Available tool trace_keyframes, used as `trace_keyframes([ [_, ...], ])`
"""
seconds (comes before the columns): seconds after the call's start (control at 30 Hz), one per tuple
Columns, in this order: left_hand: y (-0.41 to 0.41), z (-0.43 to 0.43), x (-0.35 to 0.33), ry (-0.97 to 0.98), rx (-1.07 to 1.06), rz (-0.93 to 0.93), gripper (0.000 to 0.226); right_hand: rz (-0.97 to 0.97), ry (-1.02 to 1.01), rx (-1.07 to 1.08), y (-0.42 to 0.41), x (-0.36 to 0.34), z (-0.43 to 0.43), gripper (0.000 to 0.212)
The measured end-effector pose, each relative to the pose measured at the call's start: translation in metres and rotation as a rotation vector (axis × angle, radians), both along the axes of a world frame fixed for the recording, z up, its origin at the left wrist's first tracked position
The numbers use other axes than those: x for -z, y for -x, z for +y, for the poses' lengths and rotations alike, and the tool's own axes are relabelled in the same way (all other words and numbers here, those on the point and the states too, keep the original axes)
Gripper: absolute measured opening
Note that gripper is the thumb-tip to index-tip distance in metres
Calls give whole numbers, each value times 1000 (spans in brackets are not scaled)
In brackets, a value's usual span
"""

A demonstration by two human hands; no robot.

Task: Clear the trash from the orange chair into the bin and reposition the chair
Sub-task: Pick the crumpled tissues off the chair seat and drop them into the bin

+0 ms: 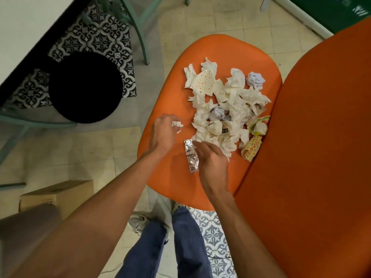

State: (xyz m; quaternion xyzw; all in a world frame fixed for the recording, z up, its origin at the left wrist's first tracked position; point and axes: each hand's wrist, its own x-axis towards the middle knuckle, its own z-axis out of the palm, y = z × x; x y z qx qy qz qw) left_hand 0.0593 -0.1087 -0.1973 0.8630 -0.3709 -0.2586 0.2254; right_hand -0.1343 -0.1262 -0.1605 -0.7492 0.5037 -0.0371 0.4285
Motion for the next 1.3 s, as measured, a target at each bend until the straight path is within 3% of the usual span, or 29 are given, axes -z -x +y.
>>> trace_keyframes([
  [0.17,-8,40,-48,93,-183,68,21,137,372,-72,-24,-28,9,22],
  [0.27,-14,70,-77,151,-285,92,23,125,491,-97,-44,-55,22,20],
  [0.5,-34,159,-147,246,-473,94,22,-104,391,-176,-84,-105,69,22],
  [0.83,-46,305,-230,388,-725,71,26,-284,288,-388,-139,-170,183,21],
  [1.0,-50,385,-250,442,-889,59,19,-324,268,-511,-165,-185,251,22],
  [1.3,-49,525,-241,323,-1219,-35,16,-353,233,-848,-208,-190,375,23],
])
